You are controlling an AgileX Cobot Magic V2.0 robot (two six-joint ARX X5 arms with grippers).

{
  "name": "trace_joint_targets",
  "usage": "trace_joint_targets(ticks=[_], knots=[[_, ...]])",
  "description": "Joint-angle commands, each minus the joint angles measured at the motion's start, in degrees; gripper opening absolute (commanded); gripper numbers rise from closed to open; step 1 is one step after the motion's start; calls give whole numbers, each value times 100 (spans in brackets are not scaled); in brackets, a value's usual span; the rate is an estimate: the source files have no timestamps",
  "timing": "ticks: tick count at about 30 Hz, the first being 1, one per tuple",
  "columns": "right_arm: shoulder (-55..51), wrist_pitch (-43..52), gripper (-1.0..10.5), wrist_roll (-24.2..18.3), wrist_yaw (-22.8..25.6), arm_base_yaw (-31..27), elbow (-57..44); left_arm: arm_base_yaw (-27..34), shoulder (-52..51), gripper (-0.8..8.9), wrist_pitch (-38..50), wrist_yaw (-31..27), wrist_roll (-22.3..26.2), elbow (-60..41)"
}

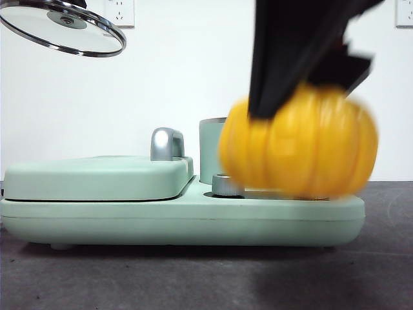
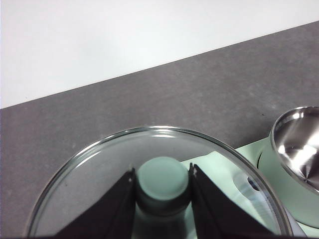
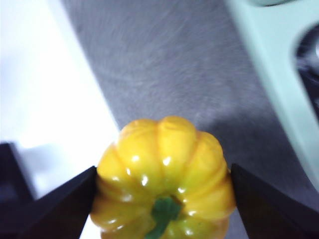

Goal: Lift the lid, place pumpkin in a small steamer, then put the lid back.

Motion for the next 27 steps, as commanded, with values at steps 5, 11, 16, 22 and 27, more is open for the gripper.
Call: trace_joint_targets(ticks=[5, 11, 16, 22, 27], knots=[[-807, -894, 345, 1329, 50, -535, 533, -17, -11, 10, 179, -9, 22, 87], [-756, -1766, 345, 1204, 304, -1097, 1493, -20, -11, 10, 179, -9, 22, 87], [-490, -1779, 345, 968, 476, -1458, 2273, -17, -11, 10, 179, -9, 22, 87], [240, -1799, 345, 595, 481, -1847, 3292, -17, -11, 10, 195, -9, 22, 87], [977, -1797, 345, 326, 599, -2076, 4111, -17, -11, 10, 195, -9, 17, 87]])
